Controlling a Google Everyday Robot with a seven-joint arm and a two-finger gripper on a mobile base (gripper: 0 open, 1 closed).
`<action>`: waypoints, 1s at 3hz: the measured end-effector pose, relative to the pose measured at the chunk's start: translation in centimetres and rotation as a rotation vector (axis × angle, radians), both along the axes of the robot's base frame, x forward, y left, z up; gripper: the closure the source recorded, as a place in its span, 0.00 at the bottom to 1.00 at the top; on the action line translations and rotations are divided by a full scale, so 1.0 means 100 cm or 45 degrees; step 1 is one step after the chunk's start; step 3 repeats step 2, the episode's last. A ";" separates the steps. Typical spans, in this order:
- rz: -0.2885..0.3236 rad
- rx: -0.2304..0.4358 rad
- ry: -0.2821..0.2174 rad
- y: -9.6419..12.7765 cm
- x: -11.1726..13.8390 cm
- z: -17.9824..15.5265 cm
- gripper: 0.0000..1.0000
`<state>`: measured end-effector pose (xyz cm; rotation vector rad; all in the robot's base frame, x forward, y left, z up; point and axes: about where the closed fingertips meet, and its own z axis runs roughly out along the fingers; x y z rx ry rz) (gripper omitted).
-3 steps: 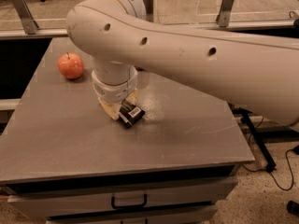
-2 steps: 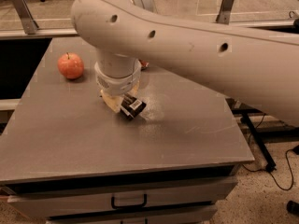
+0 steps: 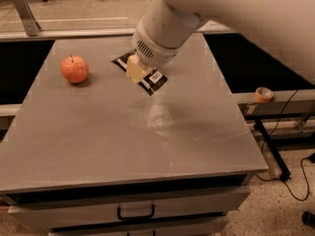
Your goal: Pick rxbar chocolate
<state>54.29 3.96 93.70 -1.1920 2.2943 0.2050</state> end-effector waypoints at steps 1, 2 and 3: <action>0.087 -0.005 -0.036 -0.001 -0.004 0.007 1.00; 0.089 -0.009 -0.038 0.000 -0.004 0.007 1.00; 0.089 -0.009 -0.038 0.000 -0.004 0.007 1.00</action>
Offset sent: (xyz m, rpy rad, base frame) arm -0.0040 -0.0009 0.0081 0.0024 -0.0258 0.0641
